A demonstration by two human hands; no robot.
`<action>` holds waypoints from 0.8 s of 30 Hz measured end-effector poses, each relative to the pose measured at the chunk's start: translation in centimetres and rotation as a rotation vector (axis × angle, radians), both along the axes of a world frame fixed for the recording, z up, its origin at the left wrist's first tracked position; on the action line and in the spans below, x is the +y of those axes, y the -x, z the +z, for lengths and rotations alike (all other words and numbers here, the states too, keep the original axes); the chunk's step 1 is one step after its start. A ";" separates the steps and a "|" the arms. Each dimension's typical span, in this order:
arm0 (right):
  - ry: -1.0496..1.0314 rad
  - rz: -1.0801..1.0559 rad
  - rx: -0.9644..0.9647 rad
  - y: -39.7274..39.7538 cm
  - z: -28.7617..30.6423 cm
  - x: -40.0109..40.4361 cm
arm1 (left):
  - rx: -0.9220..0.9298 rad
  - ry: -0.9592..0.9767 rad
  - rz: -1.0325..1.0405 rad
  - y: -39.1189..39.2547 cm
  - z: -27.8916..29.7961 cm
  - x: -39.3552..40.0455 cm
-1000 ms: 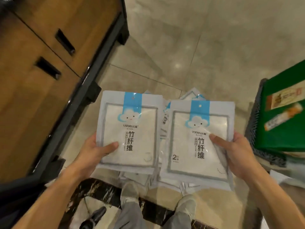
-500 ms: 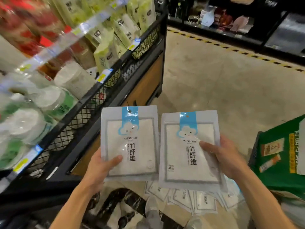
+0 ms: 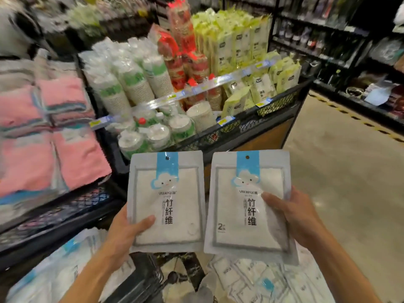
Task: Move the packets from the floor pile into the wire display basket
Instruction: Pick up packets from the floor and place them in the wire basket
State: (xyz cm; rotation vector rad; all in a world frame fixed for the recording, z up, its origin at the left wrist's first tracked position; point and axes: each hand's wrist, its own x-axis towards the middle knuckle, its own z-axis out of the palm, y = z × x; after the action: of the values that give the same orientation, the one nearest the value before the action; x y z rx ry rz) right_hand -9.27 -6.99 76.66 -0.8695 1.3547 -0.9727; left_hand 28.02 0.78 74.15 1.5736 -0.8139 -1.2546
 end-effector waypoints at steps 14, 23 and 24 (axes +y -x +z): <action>0.138 0.563 0.013 -12.2 3.9 5.7 | 0.060 0.024 0.513 -4.2 2.5 24.1; 0.172 0.741 0.038 -27.0 2.2 11.6 | 0.112 0.035 0.741 -12.6 2.8 35.5; 0.169 0.762 0.039 -28.7 1.9 12.4 | 0.120 0.031 0.775 -13.8 2.7 36.8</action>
State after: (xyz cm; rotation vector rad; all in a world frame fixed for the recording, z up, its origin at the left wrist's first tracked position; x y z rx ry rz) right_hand 19.45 5.43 78.56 -1.3994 0.8519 -0.4719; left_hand 41.86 37.62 76.90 1.5444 -0.1007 -0.7457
